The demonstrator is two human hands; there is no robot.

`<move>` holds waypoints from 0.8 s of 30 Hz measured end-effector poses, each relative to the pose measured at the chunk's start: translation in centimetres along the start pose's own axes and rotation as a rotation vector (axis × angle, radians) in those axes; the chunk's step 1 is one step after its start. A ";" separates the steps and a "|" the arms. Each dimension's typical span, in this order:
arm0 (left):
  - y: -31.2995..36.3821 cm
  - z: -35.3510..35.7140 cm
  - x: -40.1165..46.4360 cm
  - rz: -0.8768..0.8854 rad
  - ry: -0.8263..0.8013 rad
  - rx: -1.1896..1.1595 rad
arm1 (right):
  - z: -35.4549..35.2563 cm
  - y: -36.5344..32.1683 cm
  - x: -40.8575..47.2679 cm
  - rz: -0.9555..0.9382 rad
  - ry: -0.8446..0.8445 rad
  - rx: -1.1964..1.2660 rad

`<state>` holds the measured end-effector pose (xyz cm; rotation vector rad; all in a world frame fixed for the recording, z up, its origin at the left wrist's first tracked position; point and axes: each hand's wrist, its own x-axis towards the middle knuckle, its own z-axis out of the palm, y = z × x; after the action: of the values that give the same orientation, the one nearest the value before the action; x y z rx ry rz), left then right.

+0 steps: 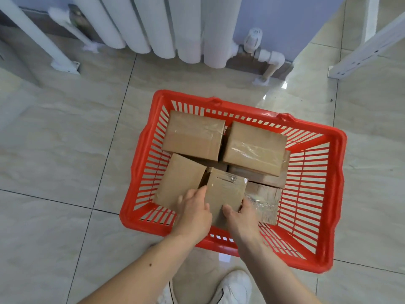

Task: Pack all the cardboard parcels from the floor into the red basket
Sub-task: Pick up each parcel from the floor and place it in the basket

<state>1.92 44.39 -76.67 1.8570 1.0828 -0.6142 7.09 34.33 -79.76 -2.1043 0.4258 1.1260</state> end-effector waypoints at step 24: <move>-4.7 -1.0 3.1 0.124 0.304 0.420 | 1.6 1.5 0.0 -0.129 0.005 -0.081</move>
<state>-0.64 47.74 -80.52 2.4246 1.0766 -0.5260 5.25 34.38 -81.00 -2.1724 0.2468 1.0792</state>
